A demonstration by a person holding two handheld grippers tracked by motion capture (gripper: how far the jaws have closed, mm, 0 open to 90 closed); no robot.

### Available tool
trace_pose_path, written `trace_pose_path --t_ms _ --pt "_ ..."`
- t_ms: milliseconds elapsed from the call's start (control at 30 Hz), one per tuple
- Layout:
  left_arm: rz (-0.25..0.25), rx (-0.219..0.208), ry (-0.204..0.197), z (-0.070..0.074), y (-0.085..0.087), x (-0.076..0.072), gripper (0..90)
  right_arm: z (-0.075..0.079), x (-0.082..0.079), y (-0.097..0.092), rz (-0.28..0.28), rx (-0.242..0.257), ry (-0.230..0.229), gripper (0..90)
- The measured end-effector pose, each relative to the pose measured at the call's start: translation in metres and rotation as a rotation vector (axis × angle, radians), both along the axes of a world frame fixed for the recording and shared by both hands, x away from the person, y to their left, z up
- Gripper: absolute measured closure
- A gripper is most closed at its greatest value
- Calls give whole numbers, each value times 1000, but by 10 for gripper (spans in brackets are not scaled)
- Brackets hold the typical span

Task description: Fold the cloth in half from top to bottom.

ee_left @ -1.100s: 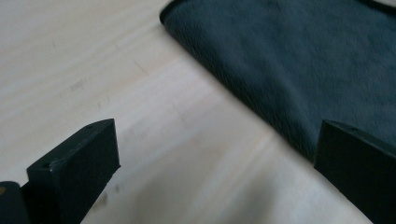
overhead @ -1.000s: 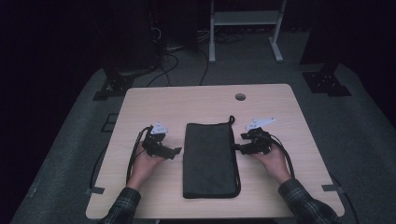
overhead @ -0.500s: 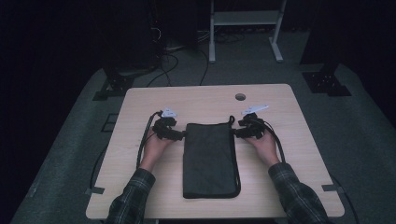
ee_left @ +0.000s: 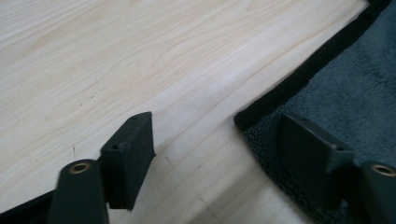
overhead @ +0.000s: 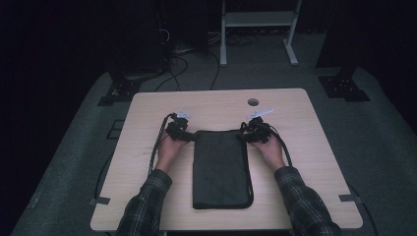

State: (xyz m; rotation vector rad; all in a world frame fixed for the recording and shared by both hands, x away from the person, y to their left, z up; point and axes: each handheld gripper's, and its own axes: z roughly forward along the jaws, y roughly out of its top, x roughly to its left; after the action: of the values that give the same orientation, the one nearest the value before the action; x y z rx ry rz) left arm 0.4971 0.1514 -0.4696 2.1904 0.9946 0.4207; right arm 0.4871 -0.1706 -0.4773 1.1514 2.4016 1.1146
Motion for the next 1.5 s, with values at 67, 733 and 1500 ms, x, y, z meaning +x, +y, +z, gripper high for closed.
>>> trace_pose_path --t_ms 67,733,1500 --pt "-2 -5 6 -2 0 1 283 -1 -1 1 10 -7 -8 401" --pt "-99 -69 63 1 -7 -5 824 -1 -7 5 68 41 28 805" --pt "-164 -113 -112 65 1 -25 839 53 -14 -7 110 129 -80 813"
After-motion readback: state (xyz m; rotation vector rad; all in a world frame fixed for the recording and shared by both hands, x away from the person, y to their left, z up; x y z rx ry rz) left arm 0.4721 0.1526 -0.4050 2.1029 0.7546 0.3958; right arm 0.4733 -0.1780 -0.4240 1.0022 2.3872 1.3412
